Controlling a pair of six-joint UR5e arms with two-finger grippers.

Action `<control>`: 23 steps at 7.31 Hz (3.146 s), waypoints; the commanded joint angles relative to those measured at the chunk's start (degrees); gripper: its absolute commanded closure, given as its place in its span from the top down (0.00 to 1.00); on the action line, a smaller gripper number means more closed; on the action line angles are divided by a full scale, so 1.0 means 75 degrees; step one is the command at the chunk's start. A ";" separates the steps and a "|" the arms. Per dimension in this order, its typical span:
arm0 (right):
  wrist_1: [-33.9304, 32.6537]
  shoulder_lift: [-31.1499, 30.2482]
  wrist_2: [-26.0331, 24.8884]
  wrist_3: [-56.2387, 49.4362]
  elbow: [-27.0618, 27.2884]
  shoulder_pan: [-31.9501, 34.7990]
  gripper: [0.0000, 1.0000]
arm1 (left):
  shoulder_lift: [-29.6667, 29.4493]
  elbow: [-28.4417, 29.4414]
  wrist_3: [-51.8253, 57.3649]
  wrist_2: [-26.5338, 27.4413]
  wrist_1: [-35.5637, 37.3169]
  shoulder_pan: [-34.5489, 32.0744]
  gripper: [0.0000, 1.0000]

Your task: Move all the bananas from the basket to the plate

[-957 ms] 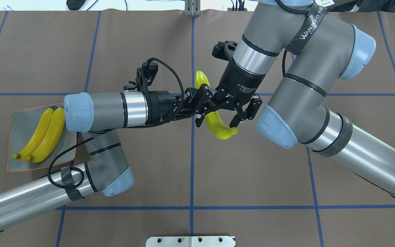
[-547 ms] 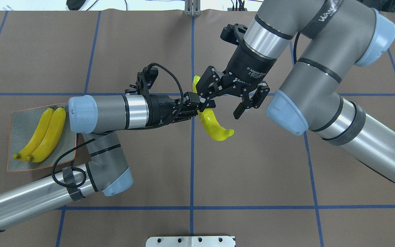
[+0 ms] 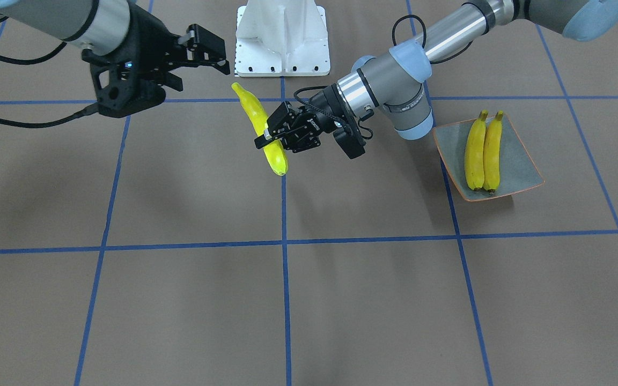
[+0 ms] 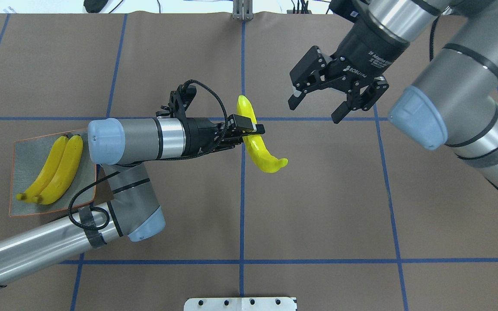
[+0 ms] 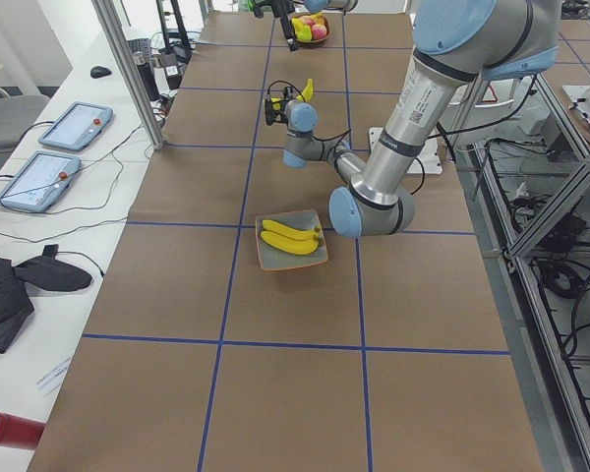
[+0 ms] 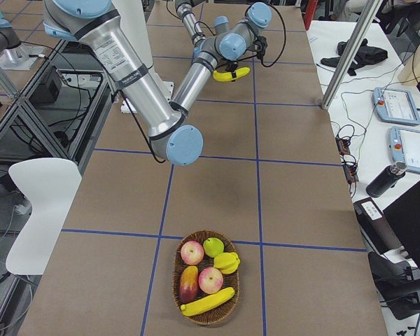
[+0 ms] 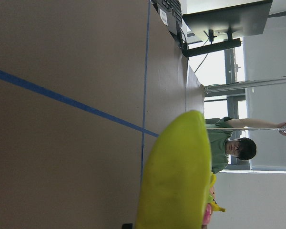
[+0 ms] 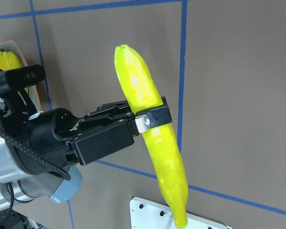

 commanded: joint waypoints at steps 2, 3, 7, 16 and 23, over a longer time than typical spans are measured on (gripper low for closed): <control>0.0000 -0.0789 -0.1795 -0.0756 0.0099 0.0514 1.00 | 0.0535 0.0084 0.0062 -0.1127 0.0196 -0.1278 0.00; -0.0035 -0.1046 -0.2279 -0.1284 0.0005 0.0525 1.00 | 0.0723 0.0050 0.0132 -0.2041 0.0278 -0.1806 0.00; -0.0047 -0.1482 -0.2986 -0.2109 -0.0324 0.0595 1.00 | 0.1602 0.0003 0.1067 -0.5640 0.0279 -0.3718 0.00; 0.0000 -0.1811 -0.3116 -0.2297 -0.0324 0.0583 1.00 | 0.3396 -0.0068 0.3531 -0.6644 0.0232 -0.3688 0.00; 0.0011 -0.1834 -0.3105 -0.2308 -0.0440 0.0490 1.00 | 0.3502 0.0037 0.3520 -0.6644 0.0267 -0.3195 0.00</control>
